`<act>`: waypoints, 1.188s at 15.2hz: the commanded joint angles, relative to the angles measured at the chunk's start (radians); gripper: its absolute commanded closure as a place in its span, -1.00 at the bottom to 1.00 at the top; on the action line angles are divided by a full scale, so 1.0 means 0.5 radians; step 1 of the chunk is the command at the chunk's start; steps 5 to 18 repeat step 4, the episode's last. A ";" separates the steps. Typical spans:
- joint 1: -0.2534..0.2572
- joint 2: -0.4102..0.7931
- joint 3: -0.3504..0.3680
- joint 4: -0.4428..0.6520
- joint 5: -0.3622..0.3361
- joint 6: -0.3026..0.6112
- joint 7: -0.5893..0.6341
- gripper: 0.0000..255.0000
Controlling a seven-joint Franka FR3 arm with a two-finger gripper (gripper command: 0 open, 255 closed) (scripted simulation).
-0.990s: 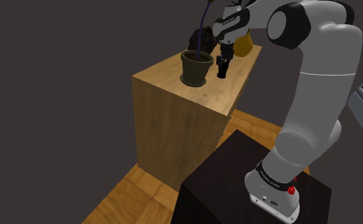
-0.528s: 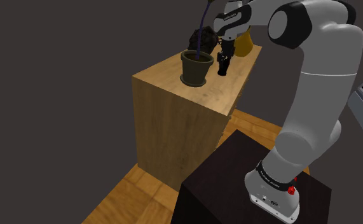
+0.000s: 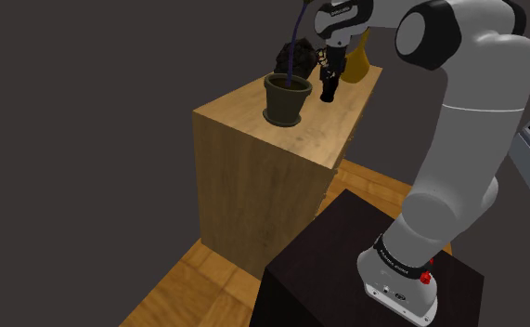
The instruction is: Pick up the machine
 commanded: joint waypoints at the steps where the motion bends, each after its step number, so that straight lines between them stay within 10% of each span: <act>1: -0.006 0.005 -0.002 0.061 0.004 -0.055 -0.012 1.00; 18: -0.007 0.002 -0.003 0.088 0.004 -0.084 -0.016 1.00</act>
